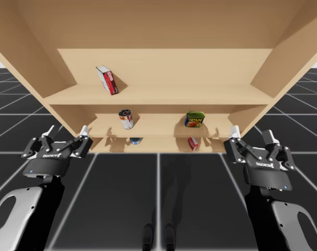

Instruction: Find the potted meat can on the shelf and bring it to me.

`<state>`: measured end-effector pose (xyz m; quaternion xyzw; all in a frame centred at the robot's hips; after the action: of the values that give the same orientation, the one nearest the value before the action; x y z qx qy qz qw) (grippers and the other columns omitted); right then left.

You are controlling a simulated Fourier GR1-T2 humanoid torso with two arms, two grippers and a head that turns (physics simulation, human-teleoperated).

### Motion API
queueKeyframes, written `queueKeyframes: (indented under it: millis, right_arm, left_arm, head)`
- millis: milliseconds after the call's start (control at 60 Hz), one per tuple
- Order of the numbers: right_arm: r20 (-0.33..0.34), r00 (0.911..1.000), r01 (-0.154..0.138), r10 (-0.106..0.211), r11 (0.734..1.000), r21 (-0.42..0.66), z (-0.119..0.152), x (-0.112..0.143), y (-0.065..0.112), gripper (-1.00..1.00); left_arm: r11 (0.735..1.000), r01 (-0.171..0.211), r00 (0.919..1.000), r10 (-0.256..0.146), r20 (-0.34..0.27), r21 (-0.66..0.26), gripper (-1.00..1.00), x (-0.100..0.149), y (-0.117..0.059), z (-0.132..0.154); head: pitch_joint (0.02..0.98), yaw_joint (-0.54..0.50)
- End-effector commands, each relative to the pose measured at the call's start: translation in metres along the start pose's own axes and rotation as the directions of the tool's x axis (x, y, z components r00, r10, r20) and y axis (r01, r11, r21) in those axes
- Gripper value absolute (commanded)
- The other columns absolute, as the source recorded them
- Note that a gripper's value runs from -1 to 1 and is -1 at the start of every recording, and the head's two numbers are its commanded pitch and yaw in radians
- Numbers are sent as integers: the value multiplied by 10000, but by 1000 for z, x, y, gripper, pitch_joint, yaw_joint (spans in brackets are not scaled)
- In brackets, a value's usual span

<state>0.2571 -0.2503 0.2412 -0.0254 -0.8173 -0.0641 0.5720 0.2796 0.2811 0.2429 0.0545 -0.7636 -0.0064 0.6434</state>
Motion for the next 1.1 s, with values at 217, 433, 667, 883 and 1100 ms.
queueKeyframes:
  millis: [217, 433, 667, 883, 1100]
  right_arm:
    - [-661, 9978, -79, 107, 9990, 433, 12, 15, 21, -1000]
    - [-1357, 9902, -131, 333, 9890, 1472, 25, 27, 52, -1000]
    - [-2205, 9732, -223, 647, 9816, 1898, 18, 18, 78, -1000]
    - [-2570, 9625, -458, 866, 9859, 1609, 0, -3, 89, -1000]
    - [-2737, 9531, -932, 1290, 9857, 1402, -18, -20, 104, -1000]
  left_arm:
    - [10000, -17, 10000, 17, -8, 28, -1000, 0, -1, 1]
    - [10000, -41, 10000, 41, -7, 36, -1000, 1, 0, 2]
    - [10000, -7, 10000, 7, -31, 18, -1000, 1, 1, 2]
    - [10000, 32, 10000, -32, -18, 18, -1000, 1, 1, 2]
    - [10000, 55, 10000, -55, -8, 21, -1000, 1, 0, 2]
  head:
    - [519, -243]
    - [517, -237]
    - [516, -251]
    - [511, -247]
    - [508, -243]
